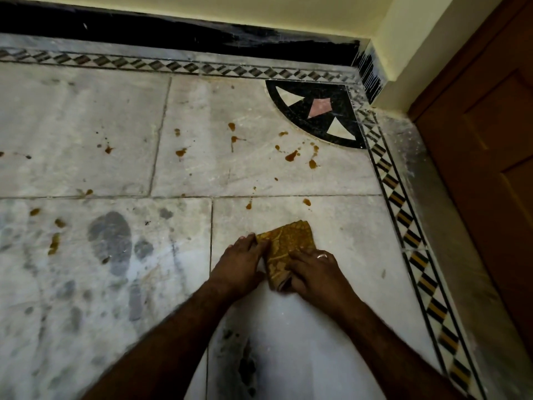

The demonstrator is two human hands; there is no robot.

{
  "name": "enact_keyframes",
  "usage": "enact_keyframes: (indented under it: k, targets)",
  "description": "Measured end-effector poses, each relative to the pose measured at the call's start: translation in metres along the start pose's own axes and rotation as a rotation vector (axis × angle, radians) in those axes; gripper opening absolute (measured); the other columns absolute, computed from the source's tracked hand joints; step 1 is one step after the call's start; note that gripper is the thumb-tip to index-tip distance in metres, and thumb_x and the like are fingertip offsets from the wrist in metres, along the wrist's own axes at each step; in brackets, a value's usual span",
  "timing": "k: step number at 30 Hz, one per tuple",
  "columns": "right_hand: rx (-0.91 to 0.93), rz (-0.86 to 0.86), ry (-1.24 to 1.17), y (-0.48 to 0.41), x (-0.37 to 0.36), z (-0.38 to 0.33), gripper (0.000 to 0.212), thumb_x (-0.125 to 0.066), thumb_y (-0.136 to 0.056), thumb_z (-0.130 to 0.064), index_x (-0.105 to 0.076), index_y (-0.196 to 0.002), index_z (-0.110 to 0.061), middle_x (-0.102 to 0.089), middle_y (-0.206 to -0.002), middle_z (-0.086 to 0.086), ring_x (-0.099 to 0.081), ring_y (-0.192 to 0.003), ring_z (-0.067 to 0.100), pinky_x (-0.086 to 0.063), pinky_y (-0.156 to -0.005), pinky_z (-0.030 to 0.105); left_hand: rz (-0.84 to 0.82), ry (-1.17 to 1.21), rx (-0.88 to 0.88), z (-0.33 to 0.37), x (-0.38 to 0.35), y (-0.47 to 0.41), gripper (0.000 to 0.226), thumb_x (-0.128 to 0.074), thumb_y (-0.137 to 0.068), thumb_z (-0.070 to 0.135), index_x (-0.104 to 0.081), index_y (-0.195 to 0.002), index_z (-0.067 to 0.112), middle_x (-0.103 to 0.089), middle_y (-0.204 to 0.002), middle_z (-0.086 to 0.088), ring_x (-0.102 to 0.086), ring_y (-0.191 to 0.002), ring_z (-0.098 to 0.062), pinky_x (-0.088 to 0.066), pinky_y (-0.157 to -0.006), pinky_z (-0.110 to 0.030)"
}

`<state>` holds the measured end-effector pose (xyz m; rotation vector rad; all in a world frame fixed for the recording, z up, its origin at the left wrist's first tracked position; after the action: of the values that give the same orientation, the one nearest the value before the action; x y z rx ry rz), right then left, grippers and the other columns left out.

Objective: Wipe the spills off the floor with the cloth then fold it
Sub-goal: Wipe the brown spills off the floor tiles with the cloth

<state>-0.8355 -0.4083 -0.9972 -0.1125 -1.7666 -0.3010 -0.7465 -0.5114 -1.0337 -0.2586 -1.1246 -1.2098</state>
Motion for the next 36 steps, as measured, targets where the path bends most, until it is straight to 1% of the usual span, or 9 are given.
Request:
enact_keyframes:
  k: [6, 9, 12, 15, 21, 26, 29, 32, 36]
  targets:
    - [-0.244, 0.042, -0.472, -0.008, 0.041, 0.02, 0.019, -0.062, -0.092, -0.039, -0.061, -0.077, -0.027, -0.066, -0.074, -0.005, -0.061, -0.068, 0.013, -0.043, -0.064, 0.027, 0.096, 0.224, -0.04, 0.019, 0.014, -0.004, 0.048, -0.045, -0.098, 0.045, -0.05, -0.142, 0.025, -0.027, -0.161, -0.011, -0.024, -0.149, -0.03, -0.029, -0.119, -0.046]
    - [-0.372, 0.146, -0.812, -0.018, 0.08, 0.041, 0.005, -0.068, -0.092, -0.029, -0.071, -0.095, -0.029, -0.073, -0.09, -0.01, -0.067, -0.079, 0.001, -0.052, -0.073, 0.021, 0.148, 0.665, 0.026, 0.033, 0.037, -0.003, 0.026, -0.04, -0.105, 0.039, -0.059, -0.112, 0.023, -0.063, -0.123, -0.005, -0.056, -0.118, -0.025, -0.048, -0.093, -0.035]
    - [-0.488, 0.292, -1.379, -0.013, 0.091, 0.072, 0.044, -0.063, -0.085, -0.051, -0.067, -0.122, -0.027, -0.074, -0.113, 0.007, -0.069, -0.101, 0.015, -0.054, -0.086, 0.03, 0.159, 1.106, 0.091, 0.046, 0.055, -0.005, 0.022, -0.042, -0.105, 0.041, -0.059, -0.105, 0.027, -0.068, -0.104, -0.001, -0.066, -0.099, -0.022, -0.057, -0.082, -0.036]
    - [-0.492, 0.098, -1.635, 0.0, 0.058, 0.066, 0.084, -0.074, -0.067, -0.074, -0.059, -0.133, -0.023, -0.068, -0.128, 0.017, -0.063, -0.12, 0.031, -0.047, -0.103, 0.044, 0.119, 1.257, 0.204, 0.053, 0.06, -0.009, 0.03, -0.042, -0.105, 0.041, -0.059, -0.115, 0.019, -0.069, -0.108, -0.007, -0.069, -0.094, -0.022, -0.059, -0.07, -0.036]
    - [-0.373, -0.113, -1.699, 0.018, 0.021, 0.026, 0.105, -0.096, -0.048, -0.014, -0.049, -0.141, -0.02, -0.067, -0.132, 0.005, -0.062, -0.123, 0.022, -0.054, -0.094, 0.034, 0.231, 1.028, 0.374, 0.04, 0.063, 0.0, 0.041, -0.051, -0.095, 0.05, -0.071, -0.101, 0.014, -0.074, -0.097, -0.008, -0.071, -0.091, -0.027, -0.058, -0.086, -0.052]
    - [-0.515, 0.036, -1.943, 0.013, 0.025, 0.026, 0.074, -0.085, -0.071, -0.007, -0.055, -0.139, -0.009, -0.063, -0.136, 0.018, -0.063, -0.124, 0.033, -0.055, -0.1, 0.045, -0.149, 1.689, 0.474, 0.054, 0.057, 0.011, 0.039, -0.057, -0.096, 0.035, -0.07, -0.097, -0.001, -0.072, -0.091, -0.018, -0.071, -0.076, -0.029, -0.059, -0.074, -0.041]
    - [-0.703, 0.171, -2.057, 0.015, 0.02, 0.032, 0.057, -0.073, -0.08, -0.01, -0.057, -0.134, -0.004, -0.067, -0.127, 0.024, -0.069, -0.112, 0.035, -0.06, -0.088, 0.047, -0.087, 1.546, 0.446, 0.036, 0.063, 0.015, 0.037, -0.061, -0.091, 0.036, -0.061, -0.117, 0.01, -0.068, -0.097, -0.013, -0.067, -0.082, -0.026, -0.055, -0.064, -0.034]
    - [-0.711, 0.234, -2.048, 0.019, 0.026, 0.038, 0.068, -0.072, -0.075, 0.001, -0.053, -0.138, -0.012, -0.066, -0.126, 0.025, -0.068, -0.113, 0.039, -0.059, -0.089, 0.05, -0.034, 1.472, 0.338, 0.025, 0.065, 0.02, 0.072, -0.079, -0.078, 0.014, -0.042, -0.137, 0.031, -0.064, -0.119, -0.018, -0.066, -0.105, -0.033, -0.058, -0.075, -0.04]
    - [-0.535, 0.199, -1.895, 0.019, 0.05, 0.039, 0.077, -0.073, -0.073, 0.006, -0.054, -0.14, -0.027, -0.07, -0.115, 0.027, -0.07, -0.106, 0.035, -0.061, -0.085, 0.046, 0.007, 1.167, 0.099, 0.033, 0.078, 0.031, 0.072, -0.082, -0.072, 0.0, -0.057, -0.129, 0.036, -0.065, -0.116, -0.008, -0.066, -0.105, -0.027, -0.059, -0.082, -0.034]
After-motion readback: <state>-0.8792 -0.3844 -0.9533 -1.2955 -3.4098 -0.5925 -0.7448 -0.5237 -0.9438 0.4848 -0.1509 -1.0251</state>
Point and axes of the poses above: each hand's wrist, its own y-axis away from the middle knuckle, its own x-axis out of the back of the hand, z = x × y, the point moved 9 cm from there along -y, towards the middle knuckle
